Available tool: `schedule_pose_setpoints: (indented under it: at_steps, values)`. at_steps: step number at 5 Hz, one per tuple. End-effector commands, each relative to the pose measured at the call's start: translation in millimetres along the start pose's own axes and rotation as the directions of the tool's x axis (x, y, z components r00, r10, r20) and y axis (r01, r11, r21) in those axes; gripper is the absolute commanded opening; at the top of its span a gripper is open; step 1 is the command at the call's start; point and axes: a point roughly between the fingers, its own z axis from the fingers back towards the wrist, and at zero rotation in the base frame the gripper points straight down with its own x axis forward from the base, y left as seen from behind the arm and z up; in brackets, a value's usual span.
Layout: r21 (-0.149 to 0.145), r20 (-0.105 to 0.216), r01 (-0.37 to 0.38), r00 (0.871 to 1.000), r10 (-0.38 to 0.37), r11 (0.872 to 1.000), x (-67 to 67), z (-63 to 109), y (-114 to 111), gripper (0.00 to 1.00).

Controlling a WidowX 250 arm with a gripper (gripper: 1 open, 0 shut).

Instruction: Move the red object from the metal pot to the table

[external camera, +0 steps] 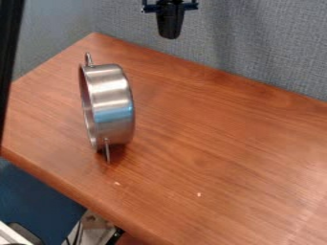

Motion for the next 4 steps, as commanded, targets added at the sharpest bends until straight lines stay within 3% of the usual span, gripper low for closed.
schedule_pose_setpoints:
  at_steps: [1, 2, 4]
  values:
    - [-0.067, 0.025, 0.027, 0.999, -0.025, 0.997, -17.1, 19.3, 15, 0.0]
    - [-0.06, 0.015, 0.042, 0.999, -0.041, 0.997, -25.5, 7.5, 25, 0.0]
    - [-0.017, 0.002, 0.162, 0.987, -0.162, 0.987, -47.4, 36.9, 57, 0.0]
